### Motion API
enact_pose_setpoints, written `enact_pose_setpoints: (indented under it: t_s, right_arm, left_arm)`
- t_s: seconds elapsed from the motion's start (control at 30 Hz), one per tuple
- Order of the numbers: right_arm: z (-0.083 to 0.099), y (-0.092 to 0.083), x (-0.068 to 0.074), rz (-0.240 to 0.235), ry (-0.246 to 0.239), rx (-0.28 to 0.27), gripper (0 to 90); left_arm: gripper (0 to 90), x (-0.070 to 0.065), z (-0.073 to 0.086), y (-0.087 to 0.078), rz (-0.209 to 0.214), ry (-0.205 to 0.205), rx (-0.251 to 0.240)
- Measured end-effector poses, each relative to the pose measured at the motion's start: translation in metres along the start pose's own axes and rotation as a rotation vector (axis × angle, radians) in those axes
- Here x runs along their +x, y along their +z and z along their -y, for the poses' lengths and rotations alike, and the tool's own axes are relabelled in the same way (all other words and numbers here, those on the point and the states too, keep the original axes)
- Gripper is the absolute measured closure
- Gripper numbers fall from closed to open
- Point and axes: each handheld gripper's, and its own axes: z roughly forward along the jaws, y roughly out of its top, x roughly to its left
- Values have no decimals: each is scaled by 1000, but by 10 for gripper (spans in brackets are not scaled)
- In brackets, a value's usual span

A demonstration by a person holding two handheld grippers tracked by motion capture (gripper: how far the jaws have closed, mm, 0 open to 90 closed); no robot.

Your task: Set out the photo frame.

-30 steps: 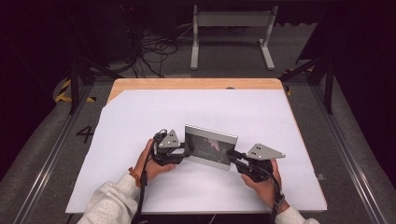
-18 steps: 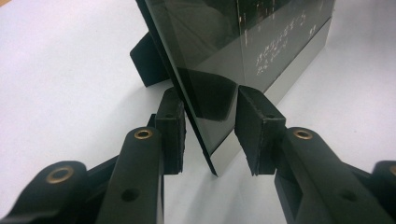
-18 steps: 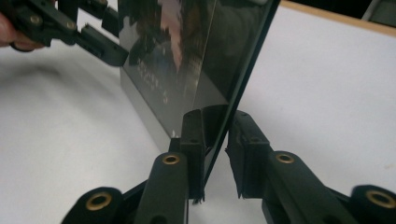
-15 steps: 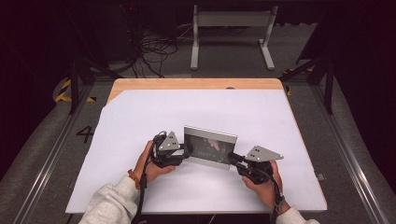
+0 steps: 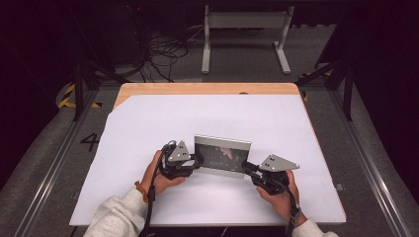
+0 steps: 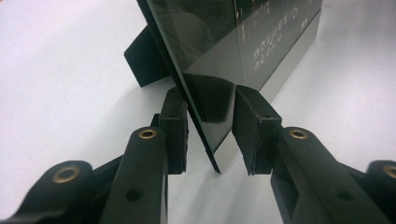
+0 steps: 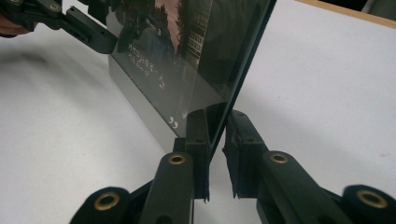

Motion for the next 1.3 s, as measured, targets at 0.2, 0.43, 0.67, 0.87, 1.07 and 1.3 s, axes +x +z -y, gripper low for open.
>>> enact_pose_setpoints:
  t_s: [0.2,0.43,0.67,0.87,1.07,1.3]
  right_arm:
    - [-1,3,-2,7,1,-2,790]
    - [-4,6,-5,4,3,3,784]
    - [-5,9,-7,4,7,2,776]
    - [-6,10,-8,4,8,3,775]
    - [-6,10,-7,10,8,3,774]
    - [-5,10,-7,13,5,6,774]
  left_arm:
    - [675,-3,2,-1,-12,-1,6]
    - [683,-5,4,0,-17,-6,16]
    - [687,-6,8,3,-12,-11,27]
    - [688,-7,9,4,-15,-6,36]
    - [683,-8,8,5,-19,9,42]
    - [683,-6,9,5,-11,19,36]
